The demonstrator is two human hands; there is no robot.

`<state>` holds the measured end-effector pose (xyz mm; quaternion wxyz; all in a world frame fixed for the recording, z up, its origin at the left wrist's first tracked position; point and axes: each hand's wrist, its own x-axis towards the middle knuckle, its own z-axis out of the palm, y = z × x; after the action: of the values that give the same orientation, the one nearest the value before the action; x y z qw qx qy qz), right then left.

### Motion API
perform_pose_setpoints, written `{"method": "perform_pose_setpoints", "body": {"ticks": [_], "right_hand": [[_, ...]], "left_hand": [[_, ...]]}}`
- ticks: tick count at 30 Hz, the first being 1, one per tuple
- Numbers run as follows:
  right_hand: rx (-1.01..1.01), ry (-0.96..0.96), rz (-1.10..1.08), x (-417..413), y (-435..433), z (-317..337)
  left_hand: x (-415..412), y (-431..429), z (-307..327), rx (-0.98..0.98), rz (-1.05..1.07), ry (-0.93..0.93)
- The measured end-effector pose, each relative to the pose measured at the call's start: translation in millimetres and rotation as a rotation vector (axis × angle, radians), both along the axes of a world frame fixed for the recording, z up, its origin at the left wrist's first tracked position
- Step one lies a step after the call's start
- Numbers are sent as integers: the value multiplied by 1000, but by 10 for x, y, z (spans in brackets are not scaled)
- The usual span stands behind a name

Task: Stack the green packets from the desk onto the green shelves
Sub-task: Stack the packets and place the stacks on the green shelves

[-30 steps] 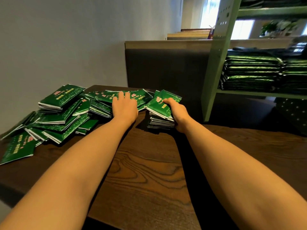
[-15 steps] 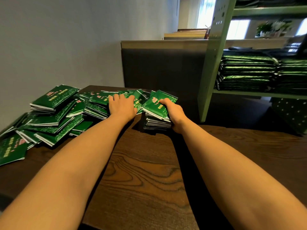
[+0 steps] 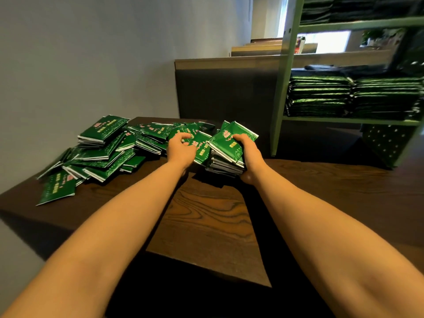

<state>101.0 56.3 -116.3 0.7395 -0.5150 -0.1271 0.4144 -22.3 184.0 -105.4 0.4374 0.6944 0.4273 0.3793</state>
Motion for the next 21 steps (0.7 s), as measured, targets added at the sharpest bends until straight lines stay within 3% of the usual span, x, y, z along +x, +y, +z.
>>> {"method": "perform_pose_setpoints", "body": {"ticks": [6, 9, 14, 16, 21], "right_hand": [[-47, -26, -9, -68, -569, 86], [-86, -79, -91, -55, -851, 146], [-74, -102, -83, -47, -1201, 151], [-67, -146, -98, -39, -1309, 111], [-39, -186, -118, 42, -1459, -98]], "left_hand": [[-116, -858, -29, -268, -114, -70], [-81, -1276, -1, -466, -186, -177], [60, -1836, 68, -605, -229, -338], [131, -1937, 44, -574, -252, -358], [122, -1885, -42, -397, -399, -182]]}}
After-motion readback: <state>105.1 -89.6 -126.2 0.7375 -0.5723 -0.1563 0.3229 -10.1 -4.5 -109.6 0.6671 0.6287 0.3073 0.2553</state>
